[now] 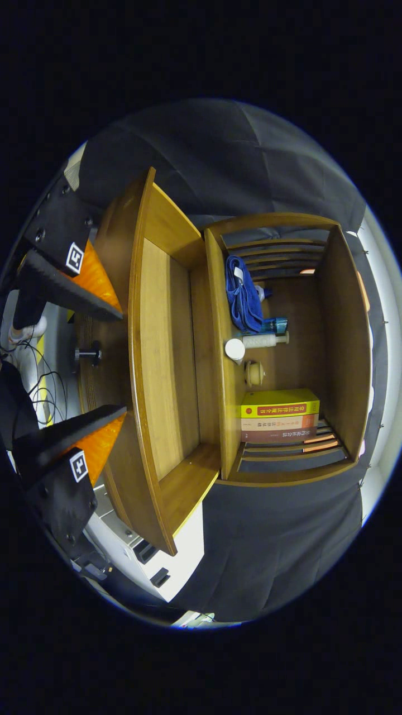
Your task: Pull open the drawer, take out the items inside it, and place them on the countertop above the cabinet.
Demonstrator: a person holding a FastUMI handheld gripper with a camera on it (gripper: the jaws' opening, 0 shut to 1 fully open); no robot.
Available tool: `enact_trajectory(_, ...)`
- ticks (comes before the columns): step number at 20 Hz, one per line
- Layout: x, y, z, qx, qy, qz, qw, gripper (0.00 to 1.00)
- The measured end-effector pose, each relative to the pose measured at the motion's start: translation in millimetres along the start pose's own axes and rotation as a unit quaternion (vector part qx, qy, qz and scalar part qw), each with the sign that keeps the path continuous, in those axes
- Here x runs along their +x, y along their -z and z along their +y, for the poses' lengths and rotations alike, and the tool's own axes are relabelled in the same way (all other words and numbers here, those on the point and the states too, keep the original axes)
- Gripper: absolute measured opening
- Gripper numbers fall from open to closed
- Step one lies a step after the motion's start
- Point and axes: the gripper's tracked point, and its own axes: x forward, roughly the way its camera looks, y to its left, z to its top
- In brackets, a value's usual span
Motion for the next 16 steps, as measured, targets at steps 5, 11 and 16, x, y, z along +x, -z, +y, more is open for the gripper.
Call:
enact_trajectory(5,14,-9,0,0.003,-0.001,-0.006,1.0,0.99)
enact_trajectory(11,50,-34,-1,0.006,-0.006,-0.035,0.999,0.99)
enact_trajectory(16,88,-52,0,0.008,-0.007,-0.044,0.999,0.99)
